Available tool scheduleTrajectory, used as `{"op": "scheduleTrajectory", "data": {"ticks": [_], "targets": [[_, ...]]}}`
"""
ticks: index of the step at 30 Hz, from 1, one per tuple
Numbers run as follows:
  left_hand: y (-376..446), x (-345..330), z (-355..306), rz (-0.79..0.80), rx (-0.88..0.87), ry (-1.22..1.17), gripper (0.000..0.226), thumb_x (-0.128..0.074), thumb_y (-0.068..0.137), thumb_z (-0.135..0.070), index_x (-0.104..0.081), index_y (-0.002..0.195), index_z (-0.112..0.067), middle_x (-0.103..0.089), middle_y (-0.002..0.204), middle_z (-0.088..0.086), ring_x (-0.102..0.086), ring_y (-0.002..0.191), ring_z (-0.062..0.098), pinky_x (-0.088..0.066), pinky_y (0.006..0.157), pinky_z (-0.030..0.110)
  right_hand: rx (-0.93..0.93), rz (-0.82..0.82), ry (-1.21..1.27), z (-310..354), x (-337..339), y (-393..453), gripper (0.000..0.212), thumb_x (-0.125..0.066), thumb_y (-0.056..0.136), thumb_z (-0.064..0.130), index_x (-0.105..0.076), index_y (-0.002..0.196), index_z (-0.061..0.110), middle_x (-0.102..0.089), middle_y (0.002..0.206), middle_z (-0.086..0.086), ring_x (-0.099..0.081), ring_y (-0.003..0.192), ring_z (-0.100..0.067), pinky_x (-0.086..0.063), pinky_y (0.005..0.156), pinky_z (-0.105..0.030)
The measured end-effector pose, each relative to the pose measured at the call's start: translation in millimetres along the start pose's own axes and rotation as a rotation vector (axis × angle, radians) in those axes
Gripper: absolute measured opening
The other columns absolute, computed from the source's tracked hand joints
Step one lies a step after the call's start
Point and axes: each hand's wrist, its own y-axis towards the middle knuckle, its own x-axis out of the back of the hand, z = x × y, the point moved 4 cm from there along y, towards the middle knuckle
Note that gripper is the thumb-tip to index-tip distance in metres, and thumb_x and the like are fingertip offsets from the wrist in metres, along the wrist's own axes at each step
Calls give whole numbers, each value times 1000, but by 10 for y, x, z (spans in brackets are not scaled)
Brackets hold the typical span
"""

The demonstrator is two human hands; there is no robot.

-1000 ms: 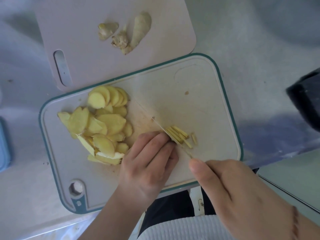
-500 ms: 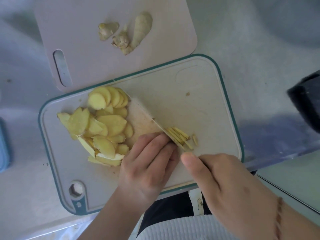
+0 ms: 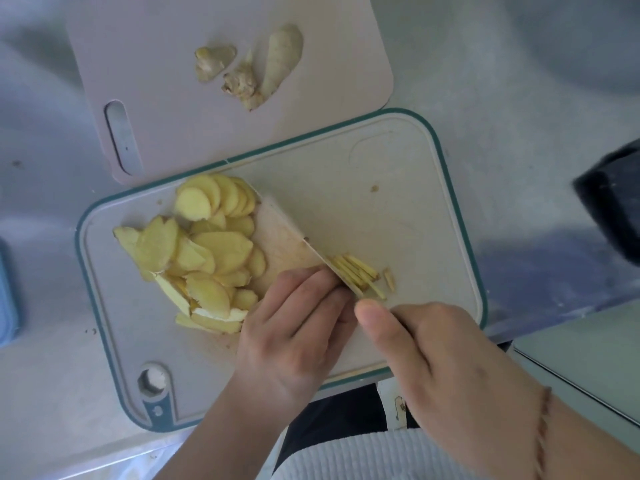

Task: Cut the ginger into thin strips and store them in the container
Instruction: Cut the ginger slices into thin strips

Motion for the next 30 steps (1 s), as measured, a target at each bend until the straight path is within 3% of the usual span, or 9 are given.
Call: {"op": "scheduleTrajectory", "data": {"ticks": [2, 3, 6, 10, 12, 17, 21, 27, 30], "targets": [[-9, -4, -3, 7, 5, 28, 10, -75, 83, 7, -75, 74, 4, -73, 84, 11, -62, 85, 21, -47, 91, 18, -11, -36, -5, -34, 16, -121, 73, -9, 76, 84, -44, 57, 23, -53, 63, 13, -49, 60, -8, -37, 57, -18], [-10, -9, 3, 13, 8, 33, 8, -76, 80, 9, -75, 74, 4, -74, 84, 11, -63, 86, 21, -48, 90, 19, 3, -57, -26, -68, 19, -188, 75, -10, 80, 82, -45, 55, 21, -53, 63, 10, -50, 61, -6, -38, 60, -19], [-4, -12, 8, 27, 3, 23, 7, -79, 78, 9, -75, 74, 3, -74, 86, 10, -64, 85, 20, -48, 90, 18, 95, -223, -183, -111, 77, -319, 72, -18, 96, 68, -52, 48, 25, -53, 57, -2, -51, 54, -1, -39, 53, -16], [6, -6, 10, 23, 7, 18, 9, -74, 86, 4, -76, 77, 3, -74, 87, 10, -62, 88, 19, -45, 94, 16, -30, -32, -50, -71, 10, -120, 77, -5, 79, 83, -45, 55, 22, -52, 57, 10, -49, 54, -7, -37, 54, -14], [9, -2, 9, 14, 6, 20, 12, -74, 88, 1, -76, 77, 4, -74, 87, 11, -62, 88, 19, -46, 92, 17, -7, 8, 6, -31, 4, -6, 70, -10, 81, 78, -35, 50, 20, -44, 46, 7, -41, 43, -11, -34, 46, -16], [-25, -7, 2, 14, 0, 32, 7, -76, 83, 6, -75, 76, 5, -73, 86, 12, -63, 86, 24, -47, 92, 19, 12, -38, -35, -55, 35, -184, 72, -8, 74, 85, -44, 59, 25, -52, 64, 20, -49, 60, -7, -36, 56, -15], [-25, 5, 6, 25, -3, 14, 7, -76, 83, 7, -75, 76, 5, -73, 87, 11, -64, 86, 24, -45, 95, 19, -28, 57, -49, -140, 39, -262, 84, -6, 70, 86, -42, 58, 11, -51, 59, 7, -50, 57, -9, -36, 55, -17], [-4, 5, 10, 26, -10, 18, 14, -73, 90, 1, -75, 76, 5, -73, 85, 11, -65, 85, 23, -49, 91, 20, -10, 83, -15, -5, -1, -10, 70, -9, 81, 78, -32, 49, 20, -42, 43, 6, -38, 41, -13, -34, 45, -18], [-14, 24, 12, 9, -17, 20, 16, -74, 89, 0, -75, 74, 4, -73, 83, 11, -63, 82, 24, -51, 87, 24, 13, 70, -8, 17, 18, -19, 70, -10, 82, 77, -34, 51, 19, -44, 45, 9, -39, 43, -13, -33, 45, -18]]}}
